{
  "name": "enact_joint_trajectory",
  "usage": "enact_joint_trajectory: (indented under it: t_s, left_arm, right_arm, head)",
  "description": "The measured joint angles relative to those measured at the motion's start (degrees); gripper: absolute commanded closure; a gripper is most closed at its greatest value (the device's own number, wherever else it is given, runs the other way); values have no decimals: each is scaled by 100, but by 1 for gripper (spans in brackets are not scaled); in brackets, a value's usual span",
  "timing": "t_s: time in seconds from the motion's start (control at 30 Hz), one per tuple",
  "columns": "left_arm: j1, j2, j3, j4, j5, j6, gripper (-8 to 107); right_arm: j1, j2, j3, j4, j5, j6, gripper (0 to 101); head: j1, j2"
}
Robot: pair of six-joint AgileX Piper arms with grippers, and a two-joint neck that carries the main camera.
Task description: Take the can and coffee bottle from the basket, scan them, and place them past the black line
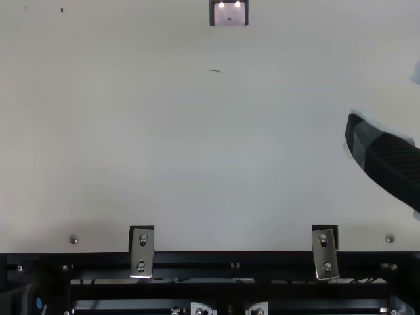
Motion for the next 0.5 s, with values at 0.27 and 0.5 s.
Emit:
enact_joint_trajectory:
  t_s: [0.27, 0.5]
  left_arm:
    - [895, 1431, -1326, -32, 1108, 779, 9]
    - [1261, 2547, -1942, 477, 1801, 920, 9]
  right_arm:
    - [0, 0, 0, 0, 0, 0, 0]
    - [0, 0, 0, 0, 0, 0, 0]
  head:
    - [0, -29]
    - [0, 0]
